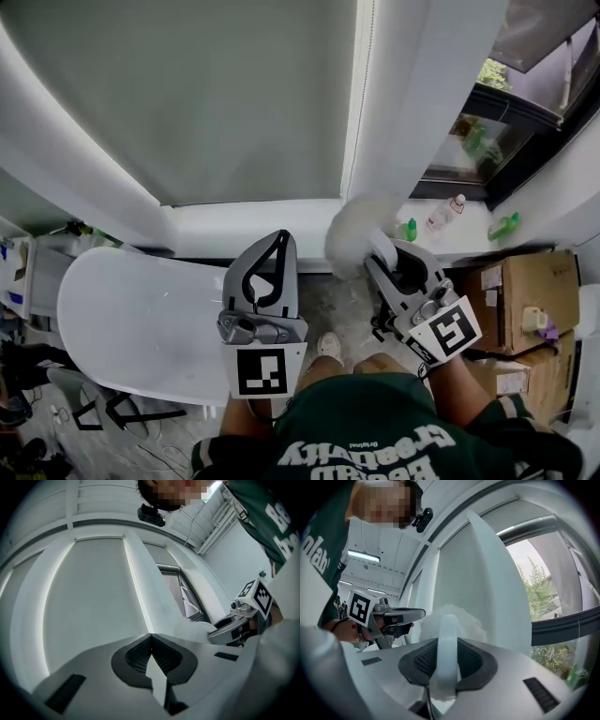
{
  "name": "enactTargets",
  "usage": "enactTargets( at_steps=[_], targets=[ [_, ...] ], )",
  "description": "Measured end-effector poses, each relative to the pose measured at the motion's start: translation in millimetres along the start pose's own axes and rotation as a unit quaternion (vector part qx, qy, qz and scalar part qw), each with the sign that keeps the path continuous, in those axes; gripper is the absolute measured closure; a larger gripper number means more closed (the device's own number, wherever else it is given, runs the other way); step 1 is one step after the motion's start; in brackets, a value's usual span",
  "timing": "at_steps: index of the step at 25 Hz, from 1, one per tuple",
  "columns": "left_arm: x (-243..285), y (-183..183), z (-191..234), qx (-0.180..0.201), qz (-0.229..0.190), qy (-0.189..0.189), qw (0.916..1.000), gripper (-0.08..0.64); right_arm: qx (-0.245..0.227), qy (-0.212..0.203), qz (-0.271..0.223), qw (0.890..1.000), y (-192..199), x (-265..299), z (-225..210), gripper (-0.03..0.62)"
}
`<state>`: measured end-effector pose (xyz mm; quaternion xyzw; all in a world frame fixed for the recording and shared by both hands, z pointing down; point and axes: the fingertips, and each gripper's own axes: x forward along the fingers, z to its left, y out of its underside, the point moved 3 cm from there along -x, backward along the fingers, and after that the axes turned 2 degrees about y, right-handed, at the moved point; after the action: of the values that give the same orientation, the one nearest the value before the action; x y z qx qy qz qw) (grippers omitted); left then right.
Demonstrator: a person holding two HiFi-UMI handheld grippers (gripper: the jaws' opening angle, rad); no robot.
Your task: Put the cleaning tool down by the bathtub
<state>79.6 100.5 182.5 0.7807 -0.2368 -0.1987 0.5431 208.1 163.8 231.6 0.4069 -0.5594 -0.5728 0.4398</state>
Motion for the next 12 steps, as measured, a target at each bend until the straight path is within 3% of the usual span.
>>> enactTargets(
  at_steps=[3, 7, 12],
  targets=[
    [1, 11, 5, 0.004, 0.001, 0.009, 0.9999, 0.557, 0.002, -0.001, 0.006, 1.0, 3, 15, 3, 0.496],
    [20, 33, 19, -0.029, 0.021, -0.003, 0.9994, 0.558, 0.007, -0.008, 0.02, 1.0, 14, 40, -8, 0.497],
    [25, 47, 23, -0.03, 0.044, -0.017, 0.9984, 0.558, 0.012, -0.032, 0.035, 0.999, 23, 57, -12, 0.497]
  ],
)
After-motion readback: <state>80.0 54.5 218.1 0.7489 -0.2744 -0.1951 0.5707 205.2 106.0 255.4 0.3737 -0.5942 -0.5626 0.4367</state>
